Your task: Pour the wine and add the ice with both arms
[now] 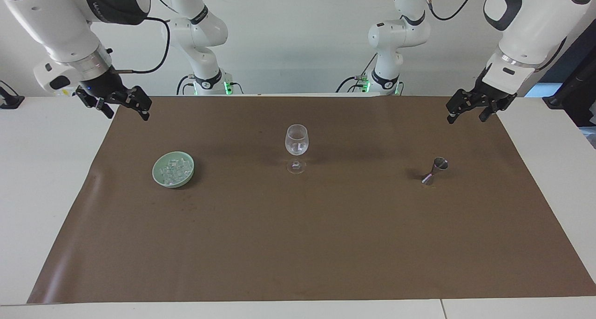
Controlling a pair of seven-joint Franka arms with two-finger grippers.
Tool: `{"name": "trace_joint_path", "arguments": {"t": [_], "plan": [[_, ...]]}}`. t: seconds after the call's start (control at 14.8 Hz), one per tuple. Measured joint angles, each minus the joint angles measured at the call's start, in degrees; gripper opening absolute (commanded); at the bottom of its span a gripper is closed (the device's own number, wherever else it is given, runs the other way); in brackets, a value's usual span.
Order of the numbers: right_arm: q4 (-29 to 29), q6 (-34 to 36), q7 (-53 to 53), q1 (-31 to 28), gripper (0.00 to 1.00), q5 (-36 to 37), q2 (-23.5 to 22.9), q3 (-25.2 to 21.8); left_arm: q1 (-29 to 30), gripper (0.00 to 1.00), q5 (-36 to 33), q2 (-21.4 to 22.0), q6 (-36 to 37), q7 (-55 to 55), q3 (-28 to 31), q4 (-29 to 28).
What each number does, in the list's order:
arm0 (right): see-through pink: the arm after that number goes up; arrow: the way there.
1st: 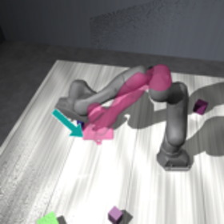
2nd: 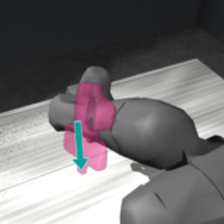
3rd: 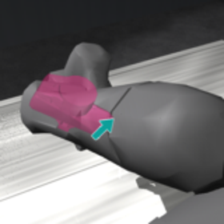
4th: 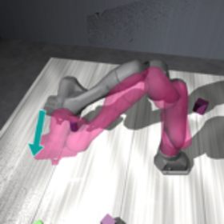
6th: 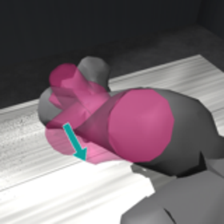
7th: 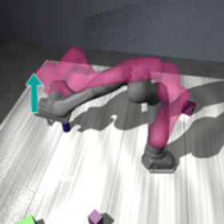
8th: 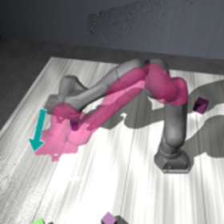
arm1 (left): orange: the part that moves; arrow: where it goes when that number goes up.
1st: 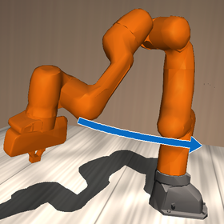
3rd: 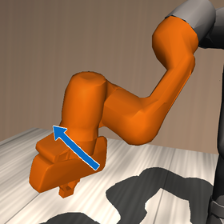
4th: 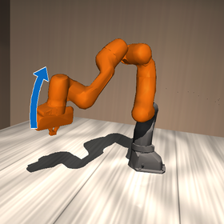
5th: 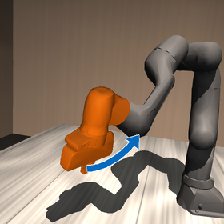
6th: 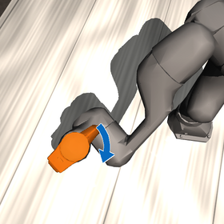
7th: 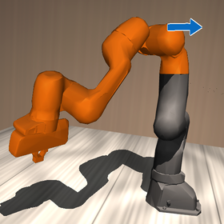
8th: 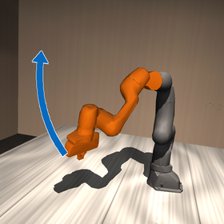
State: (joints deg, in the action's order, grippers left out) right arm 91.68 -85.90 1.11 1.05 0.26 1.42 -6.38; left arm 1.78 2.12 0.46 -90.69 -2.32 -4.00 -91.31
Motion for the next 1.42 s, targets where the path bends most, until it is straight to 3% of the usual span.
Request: {"name": "trace_joint_path", "arguments": {"t": [0.41, 1.42], "plan": [[1.40, -1.76, 2.18, -0.40, 1.00, 2.00, 1.06, 0.38, -1.85, 1.00, -0.01, 0.02, 5.28, 3.71, 2.59, 0.77], [-0.73, -0.78, 2.18, -0.83, 1.00, 2.05, -1.23, 0.55, -2.08, 1.00, -1.70, 0.02, 2.47, 7.00, 2.88, 0.59]]}}
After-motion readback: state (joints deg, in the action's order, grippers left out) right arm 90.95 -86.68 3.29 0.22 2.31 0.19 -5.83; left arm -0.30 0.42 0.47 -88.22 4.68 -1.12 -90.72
